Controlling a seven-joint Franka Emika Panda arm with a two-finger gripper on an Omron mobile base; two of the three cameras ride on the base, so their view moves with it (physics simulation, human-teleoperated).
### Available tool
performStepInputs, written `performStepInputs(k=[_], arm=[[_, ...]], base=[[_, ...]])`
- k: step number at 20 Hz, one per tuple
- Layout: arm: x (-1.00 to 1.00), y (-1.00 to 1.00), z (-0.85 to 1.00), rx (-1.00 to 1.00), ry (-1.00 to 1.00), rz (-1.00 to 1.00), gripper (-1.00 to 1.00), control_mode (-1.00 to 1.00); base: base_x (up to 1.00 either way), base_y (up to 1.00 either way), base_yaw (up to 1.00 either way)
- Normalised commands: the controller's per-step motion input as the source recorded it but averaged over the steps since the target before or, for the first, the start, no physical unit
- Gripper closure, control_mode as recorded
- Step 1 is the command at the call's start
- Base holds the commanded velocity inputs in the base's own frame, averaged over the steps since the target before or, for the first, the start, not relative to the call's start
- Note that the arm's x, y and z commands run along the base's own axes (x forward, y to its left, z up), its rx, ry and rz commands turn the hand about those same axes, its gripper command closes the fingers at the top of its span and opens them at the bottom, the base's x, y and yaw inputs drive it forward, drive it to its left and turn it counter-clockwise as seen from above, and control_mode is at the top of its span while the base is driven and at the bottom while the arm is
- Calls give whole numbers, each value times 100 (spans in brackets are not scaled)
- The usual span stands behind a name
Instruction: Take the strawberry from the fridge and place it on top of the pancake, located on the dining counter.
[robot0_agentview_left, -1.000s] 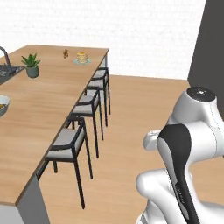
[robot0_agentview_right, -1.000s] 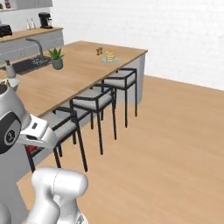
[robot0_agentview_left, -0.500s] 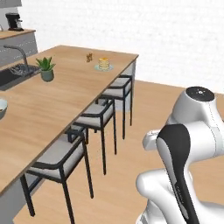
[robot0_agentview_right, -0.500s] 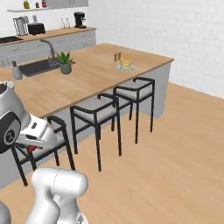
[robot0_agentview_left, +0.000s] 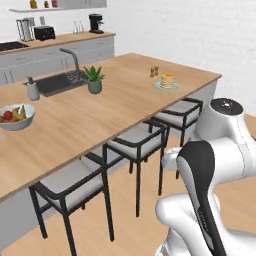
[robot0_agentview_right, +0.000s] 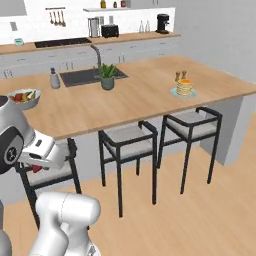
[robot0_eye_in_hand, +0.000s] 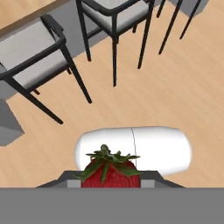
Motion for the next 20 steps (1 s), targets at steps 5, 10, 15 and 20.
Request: performStepInputs(k=[5,10,15,20], arm=[[0,0,0,0,0,0,100,100],[0,0,0,0,0,0,100,100],[0,0,0,0,0,0,100,100],[0,0,0,0,0,0,100,100]], base=[[11,-100,53],[1,-100,35],[17,-100,16],[40,-100,8]])
